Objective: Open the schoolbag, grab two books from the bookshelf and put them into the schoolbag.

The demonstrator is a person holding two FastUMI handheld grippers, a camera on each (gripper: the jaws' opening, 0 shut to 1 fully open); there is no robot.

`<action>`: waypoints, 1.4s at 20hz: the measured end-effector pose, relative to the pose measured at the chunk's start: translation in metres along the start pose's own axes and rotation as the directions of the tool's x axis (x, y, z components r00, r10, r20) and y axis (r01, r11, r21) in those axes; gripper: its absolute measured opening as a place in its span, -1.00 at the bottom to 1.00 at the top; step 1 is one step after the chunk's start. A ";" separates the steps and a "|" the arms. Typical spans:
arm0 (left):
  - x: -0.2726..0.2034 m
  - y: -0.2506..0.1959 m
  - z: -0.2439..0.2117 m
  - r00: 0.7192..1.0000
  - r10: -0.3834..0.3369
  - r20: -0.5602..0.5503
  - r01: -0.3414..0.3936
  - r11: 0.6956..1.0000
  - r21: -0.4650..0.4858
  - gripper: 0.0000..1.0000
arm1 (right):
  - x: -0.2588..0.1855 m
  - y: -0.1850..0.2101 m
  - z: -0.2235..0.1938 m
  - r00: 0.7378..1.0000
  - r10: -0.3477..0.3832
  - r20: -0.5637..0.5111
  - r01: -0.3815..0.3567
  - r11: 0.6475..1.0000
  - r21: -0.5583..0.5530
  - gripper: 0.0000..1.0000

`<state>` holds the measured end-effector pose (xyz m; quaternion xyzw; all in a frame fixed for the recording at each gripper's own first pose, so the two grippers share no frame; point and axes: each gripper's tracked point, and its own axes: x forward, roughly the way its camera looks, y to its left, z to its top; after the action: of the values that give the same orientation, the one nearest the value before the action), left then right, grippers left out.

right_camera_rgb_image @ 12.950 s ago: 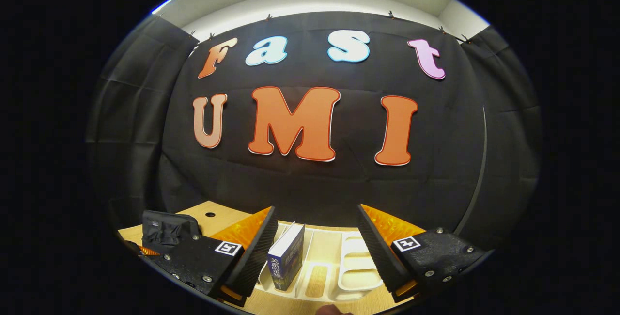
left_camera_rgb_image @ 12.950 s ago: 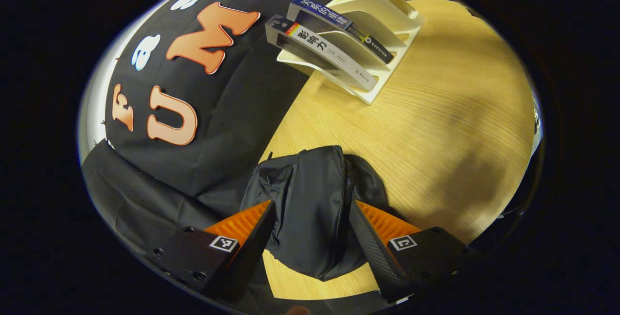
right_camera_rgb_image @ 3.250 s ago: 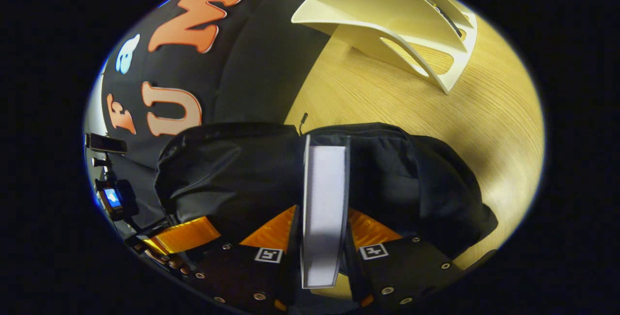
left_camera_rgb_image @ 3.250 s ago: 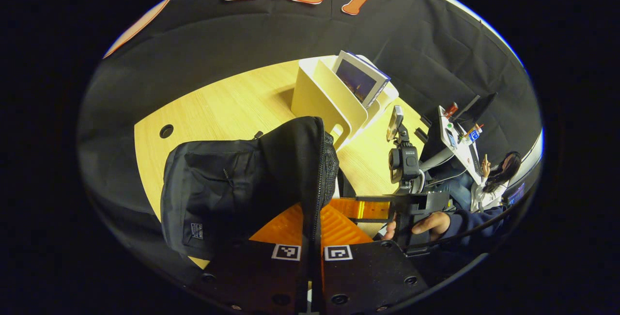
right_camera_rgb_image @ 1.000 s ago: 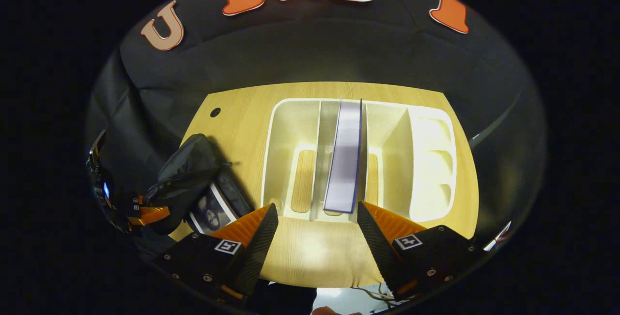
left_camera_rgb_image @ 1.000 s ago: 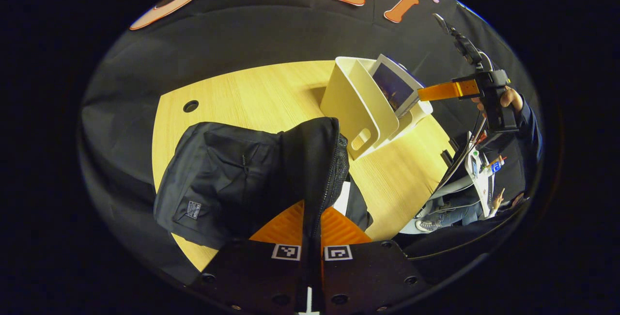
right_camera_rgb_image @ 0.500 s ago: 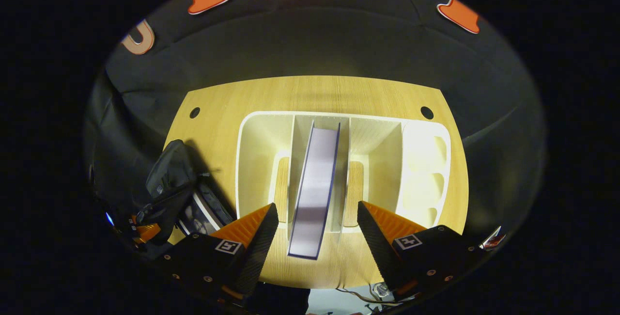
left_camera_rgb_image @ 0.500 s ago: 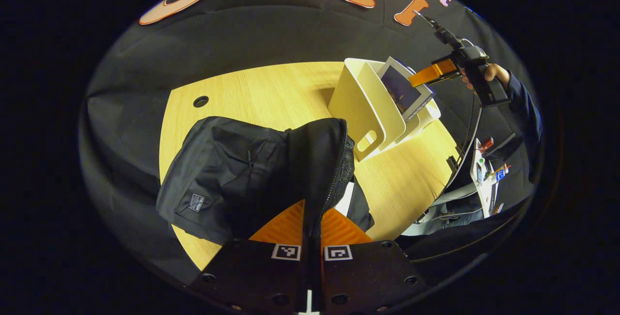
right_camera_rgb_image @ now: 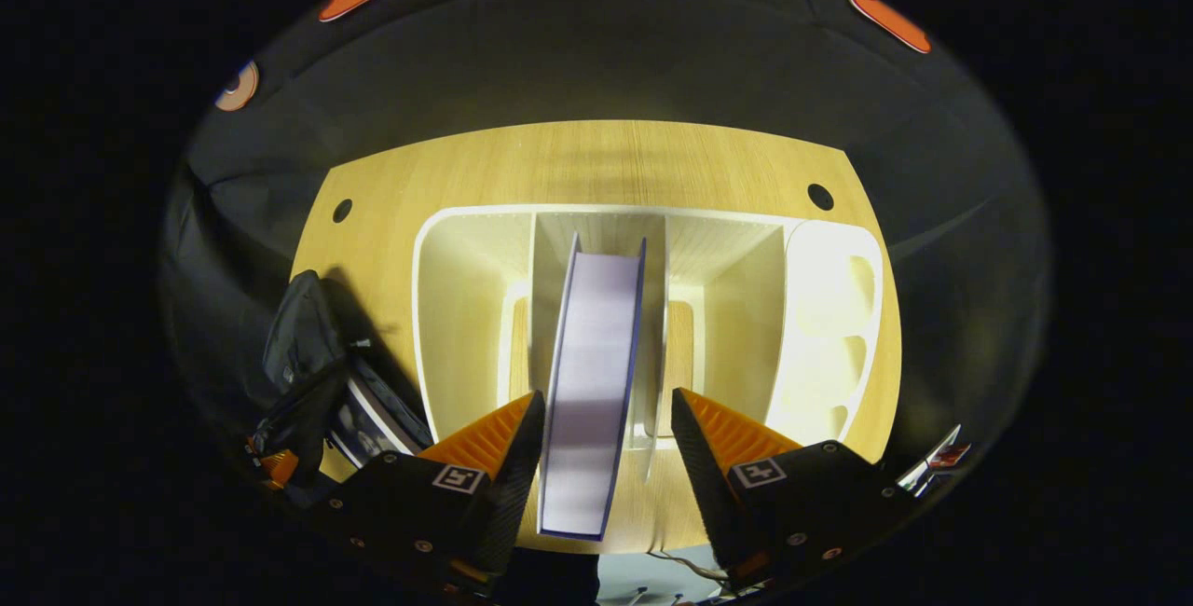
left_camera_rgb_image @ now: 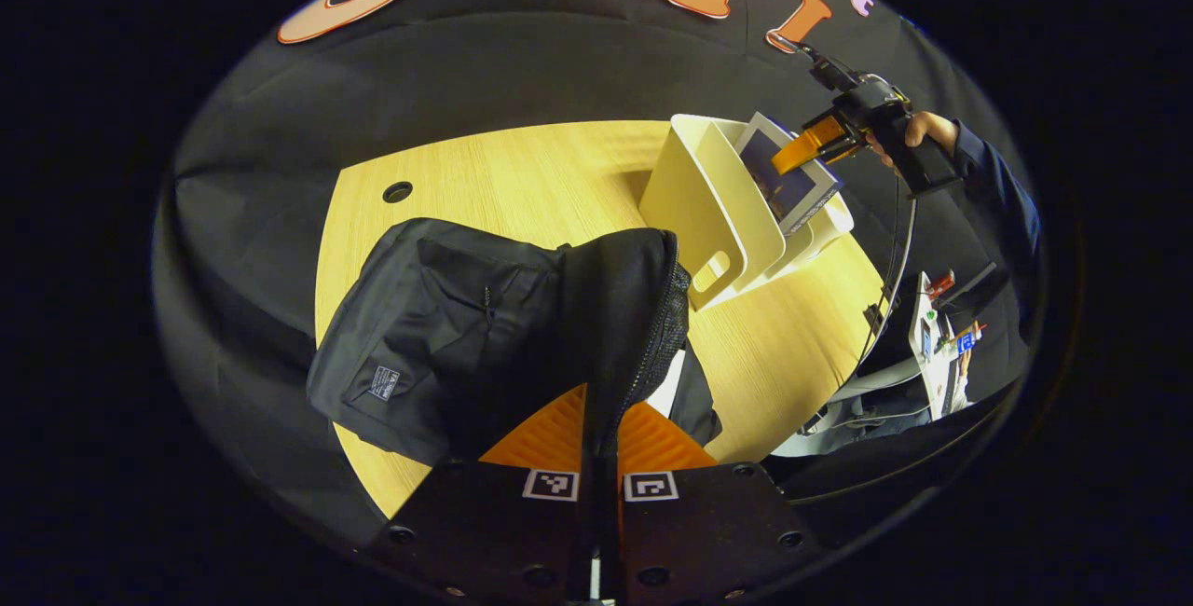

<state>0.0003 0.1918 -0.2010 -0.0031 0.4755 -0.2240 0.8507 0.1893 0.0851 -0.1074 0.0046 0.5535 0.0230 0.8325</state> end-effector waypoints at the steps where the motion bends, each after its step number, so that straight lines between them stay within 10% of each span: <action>1: 0.000 0.000 0.000 1.000 -0.001 0.001 0.001 1.000 0.000 -0.92 | 0.003 0.002 -0.001 1.000 -0.001 -0.006 0.001 1.000 0.002 0.41; 3: 0.000 0.000 -0.001 1.000 -0.003 0.003 0.003 1.000 -0.002 -0.92 | 0.006 0.009 -0.005 1.000 -0.001 -0.015 0.001 1.000 0.005 0.42; 8: -0.001 0.000 -0.002 1.000 -0.013 0.008 0.013 1.000 0.002 -0.92 | 0.004 0.014 -0.011 0.999 -0.012 -0.032 0.013 0.999 0.032 -0.26; 28: -0.002 -0.003 -0.011 0.991 -0.132 -0.032 0.135 0.978 0.160 -0.92 | -0.067 0.014 -0.104 0.999 -0.003 0.049 -0.009 0.972 0.235 -0.35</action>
<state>-0.0107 0.1918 -0.2051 0.0366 0.4632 -0.3186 0.8262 0.0676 0.0942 -0.0858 0.1046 0.5316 -0.0417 0.8395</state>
